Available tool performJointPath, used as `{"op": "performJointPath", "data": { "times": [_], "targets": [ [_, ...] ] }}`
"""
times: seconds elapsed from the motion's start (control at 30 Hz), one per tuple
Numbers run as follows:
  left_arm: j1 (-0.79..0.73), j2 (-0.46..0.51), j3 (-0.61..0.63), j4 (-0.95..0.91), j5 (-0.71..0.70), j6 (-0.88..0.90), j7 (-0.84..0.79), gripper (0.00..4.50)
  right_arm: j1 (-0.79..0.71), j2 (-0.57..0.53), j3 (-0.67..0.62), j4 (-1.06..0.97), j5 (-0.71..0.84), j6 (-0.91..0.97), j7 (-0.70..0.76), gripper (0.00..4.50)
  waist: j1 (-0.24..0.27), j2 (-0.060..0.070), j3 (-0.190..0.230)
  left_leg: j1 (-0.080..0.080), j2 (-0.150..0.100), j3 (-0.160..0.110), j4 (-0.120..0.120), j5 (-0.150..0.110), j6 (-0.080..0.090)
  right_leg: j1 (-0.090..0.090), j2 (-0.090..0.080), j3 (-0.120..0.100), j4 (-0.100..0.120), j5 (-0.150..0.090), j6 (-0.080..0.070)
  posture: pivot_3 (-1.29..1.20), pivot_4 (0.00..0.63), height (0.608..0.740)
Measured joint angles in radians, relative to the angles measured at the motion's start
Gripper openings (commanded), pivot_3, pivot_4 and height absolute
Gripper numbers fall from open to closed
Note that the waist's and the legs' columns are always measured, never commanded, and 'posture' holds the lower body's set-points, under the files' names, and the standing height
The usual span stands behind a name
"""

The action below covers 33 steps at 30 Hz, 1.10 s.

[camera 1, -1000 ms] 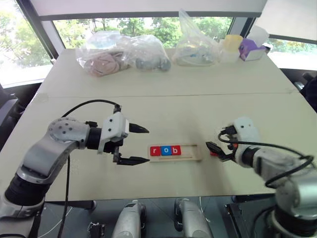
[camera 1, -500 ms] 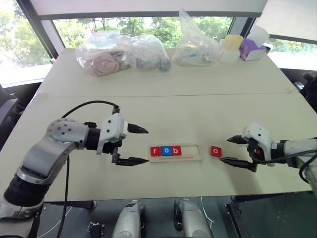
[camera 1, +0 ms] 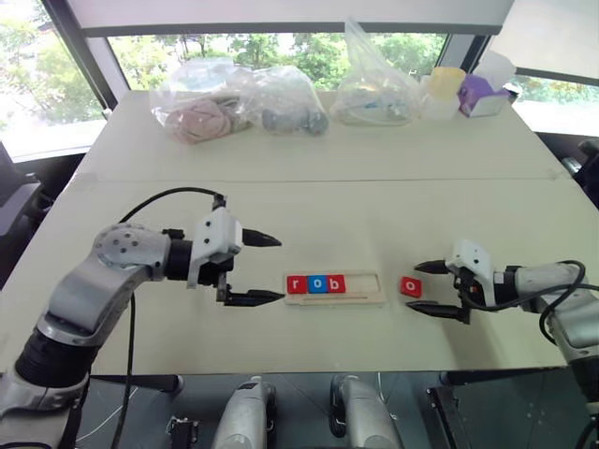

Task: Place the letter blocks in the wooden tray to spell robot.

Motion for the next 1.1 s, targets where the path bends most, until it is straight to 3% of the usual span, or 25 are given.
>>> {"op": "performJointPath", "data": {
  "times": [0.27, 0.37, 0.53, 0.83, 1.1],
  "targets": [
    [-0.002, -0.01, 0.034, -0.017, -0.051, 0.046, 0.035, 4.5, 0.0, 0.013, 0.005, 0.018, -0.024, -0.04, -0.001, 4.47, 0.0, 0.0, 0.0, 0.001, 0.0, 0.0, 0.0, 0.0, 0.0, 0.001, 0.0, 0.0, 0.001, 0.0, 0.0, 0.0, 0.15, 0.74],
    [-0.002, -0.003, 0.037, -0.018, -0.051, 0.046, 0.035, 4.5, 0.0, 0.013, 0.004, 0.031, -0.029, -0.054, -0.001, 3.66, 0.0, 0.0, 0.0, 0.001, 0.0, 0.0, 0.0, 0.0, 0.0, 0.001, 0.0, 0.0, 0.0, 0.0, 0.0, 0.0, 0.15, 0.74],
    [-0.001, 0.008, 0.037, -0.018, -0.05, 0.045, 0.031, 4.5, 0.01, 0.009, -0.001, 0.034, -0.033, -0.064, -0.001, 1.21, 0.0, 0.0, 0.0, 0.001, 0.0, 0.0, 0.0, 0.0, 0.0, 0.001, 0.0, 0.0, 0.001, 0.0, 0.0, 0.0, 0.15, 0.74],
    [0.001, 0.015, 0.037, -0.017, -0.047, 0.038, 0.023, 4.5, 0.02, -0.041, 0.005, -0.078, -0.043, -0.03, 0.016, 1.16, 0.0, 0.0, -0.001, 0.001, 0.0, 0.0, 0.0, 0.0, 0.0, 0.001, 0.0, 0.0, 0.001, 0.0, 0.0, 0.0, 0.15, 0.74],
    [0.005, 0.015, 0.031, -0.014, -0.04, 0.017, 0.011, 4.5, -0.143, -0.043, 0.088, -0.207, -0.039, 0.02, 0.079, 1.16, 0.002, 0.0, -0.001, 0.001, 0.0, 0.0, 0.0, 0.0, 0.0, 0.001, 0.0, 0.0, 0.001, 0.0, 0.0, 0.0, 0.15, 0.74]
  ]
}}
